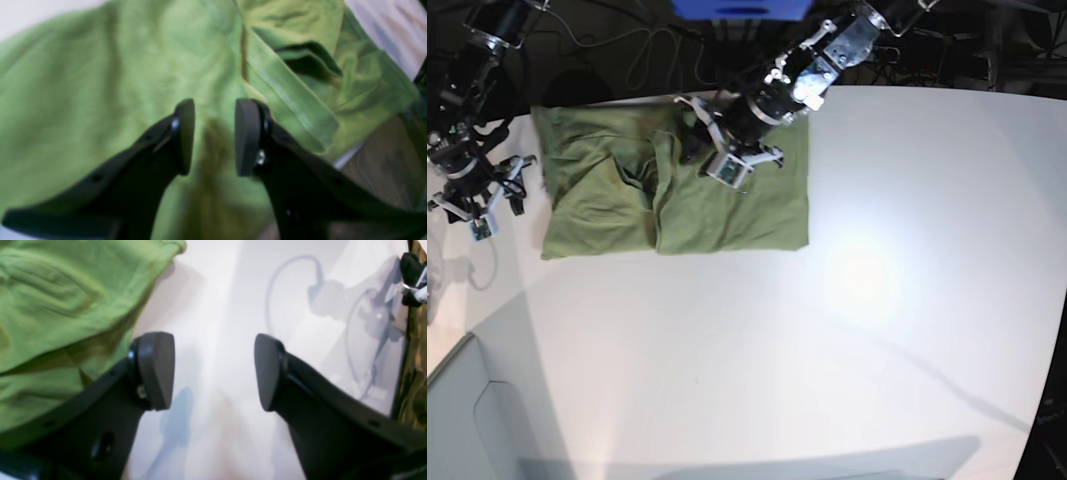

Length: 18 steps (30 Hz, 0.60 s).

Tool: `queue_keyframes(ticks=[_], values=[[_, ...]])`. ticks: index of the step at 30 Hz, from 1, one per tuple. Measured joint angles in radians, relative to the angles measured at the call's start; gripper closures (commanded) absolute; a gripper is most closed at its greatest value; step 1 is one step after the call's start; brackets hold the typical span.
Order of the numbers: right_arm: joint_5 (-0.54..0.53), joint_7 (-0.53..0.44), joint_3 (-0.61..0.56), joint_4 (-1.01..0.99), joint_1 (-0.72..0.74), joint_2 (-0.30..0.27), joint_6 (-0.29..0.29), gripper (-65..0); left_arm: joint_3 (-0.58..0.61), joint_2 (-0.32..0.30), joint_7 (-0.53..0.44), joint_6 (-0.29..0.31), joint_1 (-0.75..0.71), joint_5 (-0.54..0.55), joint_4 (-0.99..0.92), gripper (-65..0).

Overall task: Fold the T-shirt properly
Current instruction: 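Lay the carried end onto the strip's middle and open the left gripper, then press the folded stack flat with the left gripper while the right repositions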

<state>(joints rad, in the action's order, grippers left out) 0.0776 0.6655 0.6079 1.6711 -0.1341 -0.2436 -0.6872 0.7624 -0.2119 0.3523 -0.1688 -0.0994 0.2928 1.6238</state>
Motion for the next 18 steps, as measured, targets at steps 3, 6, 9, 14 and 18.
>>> queue_keyframes(ticks=[3,6,9,14,18], values=[[-0.002,-0.005,0.000,0.000,0.000,0.005,0.000,-36.1,0.090,0.053,-0.005,0.002,0.043,0.004,-0.054,-19.9],[0.000,0.000,0.000,0.000,-0.005,0.005,0.000,-36.6,0.178,0.093,-0.008,0.015,0.103,0.004,-0.127,-19.9],[0.000,0.000,0.003,0.000,-0.006,0.010,0.000,-36.6,0.212,0.106,-0.011,0.008,0.122,0.003,-0.138,-19.9],[0.000,0.005,0.003,0.000,-0.005,0.087,0.000,-36.6,0.215,0.055,-0.012,0.004,0.116,0.007,-0.030,-19.9],[0.000,0.062,0.010,0.000,0.020,0.142,0.000,-36.6,0.155,-0.054,-0.006,-0.001,0.094,0.006,0.060,-19.9]])
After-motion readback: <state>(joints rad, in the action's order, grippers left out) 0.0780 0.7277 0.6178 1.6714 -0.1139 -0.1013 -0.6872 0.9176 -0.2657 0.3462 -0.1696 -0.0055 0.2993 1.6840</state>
